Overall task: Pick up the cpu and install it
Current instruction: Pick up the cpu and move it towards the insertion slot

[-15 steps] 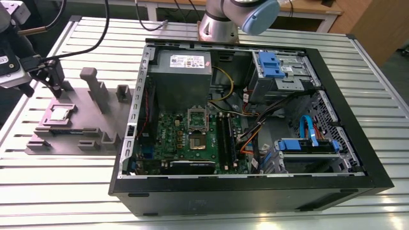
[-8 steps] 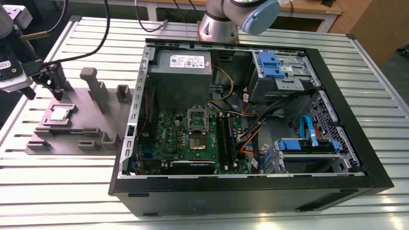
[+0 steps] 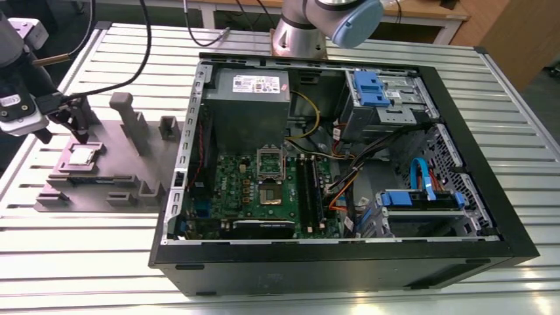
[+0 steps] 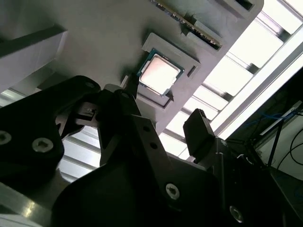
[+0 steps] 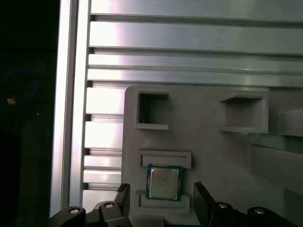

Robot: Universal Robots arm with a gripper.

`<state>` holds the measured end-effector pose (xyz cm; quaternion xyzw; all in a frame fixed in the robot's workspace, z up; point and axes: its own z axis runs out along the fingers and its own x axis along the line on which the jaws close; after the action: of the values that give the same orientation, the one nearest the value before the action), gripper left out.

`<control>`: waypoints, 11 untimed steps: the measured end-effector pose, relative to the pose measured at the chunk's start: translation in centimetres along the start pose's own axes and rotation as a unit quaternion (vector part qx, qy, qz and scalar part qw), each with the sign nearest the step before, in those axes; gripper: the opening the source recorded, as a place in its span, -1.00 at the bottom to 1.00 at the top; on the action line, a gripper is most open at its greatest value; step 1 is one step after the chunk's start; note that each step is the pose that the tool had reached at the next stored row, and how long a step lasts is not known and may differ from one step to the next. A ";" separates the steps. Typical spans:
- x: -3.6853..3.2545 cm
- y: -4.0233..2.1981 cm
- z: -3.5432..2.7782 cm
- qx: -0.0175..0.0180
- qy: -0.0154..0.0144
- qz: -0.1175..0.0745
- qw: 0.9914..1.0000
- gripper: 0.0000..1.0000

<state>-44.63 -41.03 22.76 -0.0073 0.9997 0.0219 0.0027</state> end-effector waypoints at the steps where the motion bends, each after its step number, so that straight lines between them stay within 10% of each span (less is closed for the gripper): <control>1: 0.00 -0.01 0.15 0.000 0.000 0.000 1.000 0.29; 11: 0.00 -0.03 0.67 0.000 0.000 0.000 1.000 0.29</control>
<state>-44.62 -41.03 22.09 -0.0069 0.9997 0.0219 0.0025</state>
